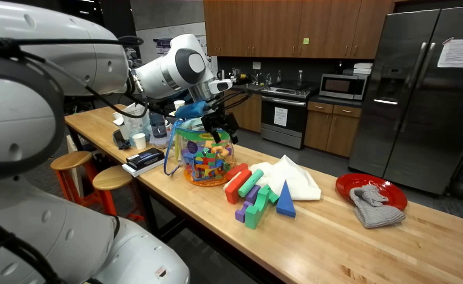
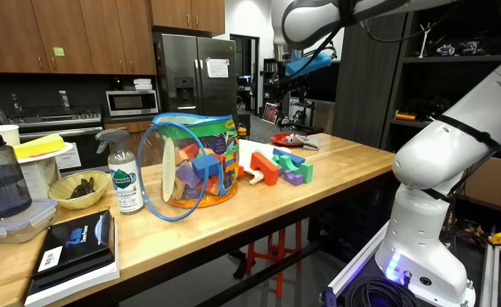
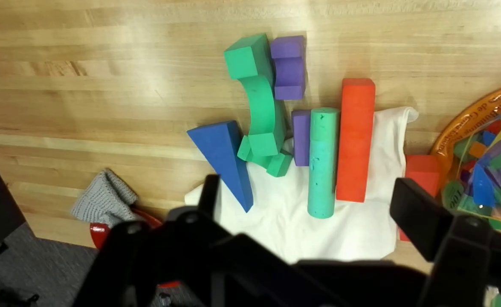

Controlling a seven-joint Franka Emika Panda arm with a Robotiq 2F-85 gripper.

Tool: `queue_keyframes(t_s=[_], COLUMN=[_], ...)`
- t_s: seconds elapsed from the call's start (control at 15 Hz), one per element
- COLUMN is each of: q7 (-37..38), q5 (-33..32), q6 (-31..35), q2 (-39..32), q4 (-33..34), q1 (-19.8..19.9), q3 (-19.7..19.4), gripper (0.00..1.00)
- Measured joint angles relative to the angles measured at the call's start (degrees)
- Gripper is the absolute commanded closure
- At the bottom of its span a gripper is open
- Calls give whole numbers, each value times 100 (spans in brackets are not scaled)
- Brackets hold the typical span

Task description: Remove the yellow rectangle plush toy from the bag and put it on the countertop

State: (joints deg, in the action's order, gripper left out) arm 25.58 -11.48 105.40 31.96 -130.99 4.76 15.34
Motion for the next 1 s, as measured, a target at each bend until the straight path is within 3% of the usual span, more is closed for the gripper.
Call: queue_keyframes(t_s=[0.47, 1.0], q7=[-57, -171], q5=[-268, -350], q6=[132, 486], q2=[-506, -1560], q4=[680, 1939], q1=[-57, -381], q3=[-34, -11], gripper=[0, 0])
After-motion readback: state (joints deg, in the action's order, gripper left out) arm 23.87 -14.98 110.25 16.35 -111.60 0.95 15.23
